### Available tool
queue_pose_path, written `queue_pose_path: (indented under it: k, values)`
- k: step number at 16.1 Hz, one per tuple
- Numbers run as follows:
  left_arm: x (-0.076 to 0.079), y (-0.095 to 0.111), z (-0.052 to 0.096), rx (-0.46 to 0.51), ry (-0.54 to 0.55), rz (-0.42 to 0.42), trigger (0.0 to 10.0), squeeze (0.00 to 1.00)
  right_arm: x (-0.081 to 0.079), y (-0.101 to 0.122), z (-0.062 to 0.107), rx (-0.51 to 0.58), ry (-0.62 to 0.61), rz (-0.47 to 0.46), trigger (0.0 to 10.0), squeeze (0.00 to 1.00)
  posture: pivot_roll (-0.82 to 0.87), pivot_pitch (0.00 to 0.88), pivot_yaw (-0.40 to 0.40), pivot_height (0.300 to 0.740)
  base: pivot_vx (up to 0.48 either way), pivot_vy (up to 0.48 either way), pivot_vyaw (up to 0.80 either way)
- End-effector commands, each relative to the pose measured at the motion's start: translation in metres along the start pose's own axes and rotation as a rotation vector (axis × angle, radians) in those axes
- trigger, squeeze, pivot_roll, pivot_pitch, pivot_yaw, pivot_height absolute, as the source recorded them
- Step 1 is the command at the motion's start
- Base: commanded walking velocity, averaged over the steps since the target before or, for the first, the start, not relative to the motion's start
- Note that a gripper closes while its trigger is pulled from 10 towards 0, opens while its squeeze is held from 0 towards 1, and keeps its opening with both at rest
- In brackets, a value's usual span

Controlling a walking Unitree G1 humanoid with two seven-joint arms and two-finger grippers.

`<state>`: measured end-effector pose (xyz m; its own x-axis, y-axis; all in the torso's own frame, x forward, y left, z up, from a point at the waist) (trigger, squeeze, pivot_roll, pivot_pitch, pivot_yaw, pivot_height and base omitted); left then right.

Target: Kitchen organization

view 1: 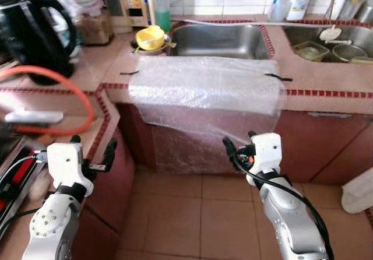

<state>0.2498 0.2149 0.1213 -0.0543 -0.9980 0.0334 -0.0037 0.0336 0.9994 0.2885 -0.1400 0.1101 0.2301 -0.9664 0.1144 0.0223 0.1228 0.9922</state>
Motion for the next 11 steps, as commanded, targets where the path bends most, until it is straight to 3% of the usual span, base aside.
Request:
queue_pose_path:
  k: [1,3,8,11]
  values:
    - [0.0043,-0.0004,0.0005,-0.008,-0.017,-0.003,10.0,0.00,0.0043,0.0027,0.0008,0.009,-0.013,-0.004,10.0,0.00,-0.11,0.111,0.061,0.740,0.296,0.000,0.00]
    - [0.0061,-0.0017,0.0008,-0.013,-0.021,0.000,10.0,0.00,0.0041,0.0022,0.0002,0.005,-0.011,-0.005,10.0,0.00,-0.11,0.111,0.060,0.740,0.148,0.000,0.00]
    - [0.0062,-0.0026,-0.0003,-0.011,0.003,0.009,10.0,0.00,0.0041,0.0023,-0.0012,0.004,-0.008,-0.003,10.0,0.00,-0.11,0.108,0.060,0.740,0.000,0.000,-0.75]
    - [0.0057,-0.0026,-0.0011,-0.012,0.021,0.007,10.0,0.00,0.0048,0.0027,-0.0015,0.007,-0.010,-0.006,10.0,0.00,-0.11,0.106,0.059,0.740,0.000,0.000,-0.17]
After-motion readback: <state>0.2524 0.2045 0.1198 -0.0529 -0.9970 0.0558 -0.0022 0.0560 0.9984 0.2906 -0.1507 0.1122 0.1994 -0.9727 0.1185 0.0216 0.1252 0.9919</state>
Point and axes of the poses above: a point about 5 cm out from each wrist's last joint towards the gripper, its own z axis pointing back from the gripper into the wrist, its own y axis along the axis of the wrist's last joint, x = y × z, the point moved 1 cm from there along -z, pointing out of the wrist towards the gripper, and after that the axes turned 3 degrees about z, right-handed, at the moved point
